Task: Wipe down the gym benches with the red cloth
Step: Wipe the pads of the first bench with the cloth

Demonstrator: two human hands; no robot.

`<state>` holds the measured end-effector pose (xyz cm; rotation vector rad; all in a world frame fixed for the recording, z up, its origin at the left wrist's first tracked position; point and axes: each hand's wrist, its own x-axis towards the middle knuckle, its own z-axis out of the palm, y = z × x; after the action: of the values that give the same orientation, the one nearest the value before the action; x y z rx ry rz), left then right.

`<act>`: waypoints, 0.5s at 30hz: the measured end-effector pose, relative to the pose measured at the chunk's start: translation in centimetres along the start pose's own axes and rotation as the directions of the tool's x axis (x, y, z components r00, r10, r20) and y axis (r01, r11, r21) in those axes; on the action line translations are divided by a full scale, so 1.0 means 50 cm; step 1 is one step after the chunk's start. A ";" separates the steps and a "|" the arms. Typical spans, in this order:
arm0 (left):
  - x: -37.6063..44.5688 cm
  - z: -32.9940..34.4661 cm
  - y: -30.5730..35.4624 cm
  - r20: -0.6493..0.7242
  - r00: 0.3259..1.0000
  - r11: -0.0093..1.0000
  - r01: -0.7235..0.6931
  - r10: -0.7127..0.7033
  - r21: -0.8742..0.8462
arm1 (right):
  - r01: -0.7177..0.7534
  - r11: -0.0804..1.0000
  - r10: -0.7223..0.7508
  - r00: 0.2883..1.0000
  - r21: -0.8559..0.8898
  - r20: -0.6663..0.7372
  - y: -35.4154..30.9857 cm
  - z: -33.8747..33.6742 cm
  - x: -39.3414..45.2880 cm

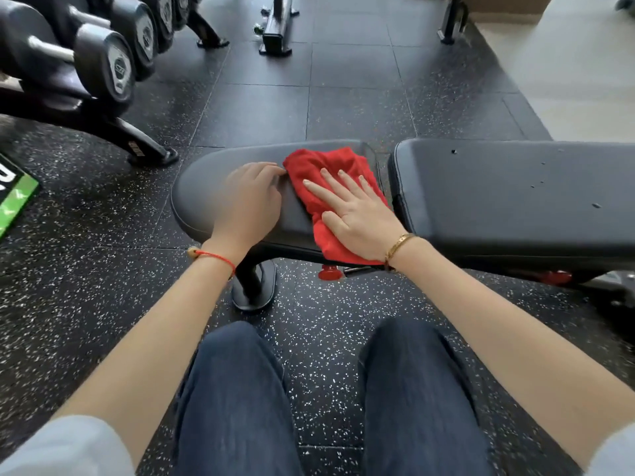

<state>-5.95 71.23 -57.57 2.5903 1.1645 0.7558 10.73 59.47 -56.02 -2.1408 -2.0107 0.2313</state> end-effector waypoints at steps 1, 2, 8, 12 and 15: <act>0.000 0.001 0.007 0.009 1.000 1.000 0.022 -0.022 -0.004 | 0.007 1.000 -0.007 1.000 0.013 0.021 0.010 -0.006 -0.005; 0.001 0.003 0.015 0.016 0.998 0.999 0.053 -0.053 -0.008 | 0.009 1.000 -0.010 0.999 0.024 0.040 0.020 -0.011 -0.002; 0.010 0.029 0.063 -0.033 0.975 0.975 0.220 -0.219 0.013 | -0.071 0.997 0.070 0.997 0.030 0.038 0.038 -0.014 0.092; 0.001 0.038 0.071 -0.074 0.970 0.972 0.235 -0.233 0.017 | -0.047 0.999 0.047 0.999 0.009 0.022 0.033 -0.010 0.089; 0.001 0.039 0.071 -0.072 0.970 0.972 0.234 -0.234 0.003 | 0.069 0.997 -0.068 0.997 0.036 -0.028 0.042 0.007 0.022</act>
<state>-2.62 68.91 -57.86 2.3940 1.4674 0.7952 12.73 60.44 -56.86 -2.0378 -2.0441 0.2263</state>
